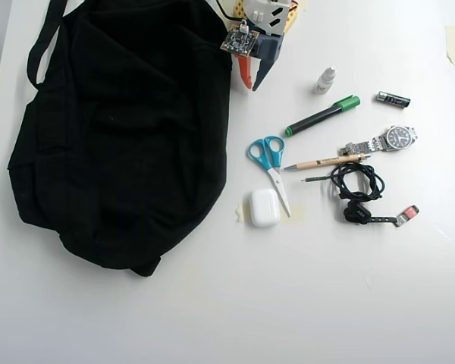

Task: Put the whiteboard marker into the black bag

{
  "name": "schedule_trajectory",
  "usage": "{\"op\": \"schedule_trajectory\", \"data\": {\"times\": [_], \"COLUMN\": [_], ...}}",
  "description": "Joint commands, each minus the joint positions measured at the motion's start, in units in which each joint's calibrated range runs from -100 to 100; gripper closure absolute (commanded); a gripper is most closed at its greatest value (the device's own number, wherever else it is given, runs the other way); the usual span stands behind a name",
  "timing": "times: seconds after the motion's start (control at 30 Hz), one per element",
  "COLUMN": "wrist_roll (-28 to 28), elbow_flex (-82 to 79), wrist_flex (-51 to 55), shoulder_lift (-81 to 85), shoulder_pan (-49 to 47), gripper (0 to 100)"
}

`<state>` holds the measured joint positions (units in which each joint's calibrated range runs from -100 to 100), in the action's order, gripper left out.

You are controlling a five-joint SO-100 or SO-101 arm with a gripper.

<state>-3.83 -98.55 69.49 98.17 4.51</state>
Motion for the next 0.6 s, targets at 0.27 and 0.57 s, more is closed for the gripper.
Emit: {"op": "schedule_trajectory", "data": {"times": [0.27,0.57], "wrist_roll": [0.32,4.99], "elbow_flex": [-0.64,18.5], "wrist_flex": [-1.1,4.15], "shoulder_lift": [0.76,-0.32], "shoulder_pan": [-0.4,3.64], "gripper": [98,97]}}
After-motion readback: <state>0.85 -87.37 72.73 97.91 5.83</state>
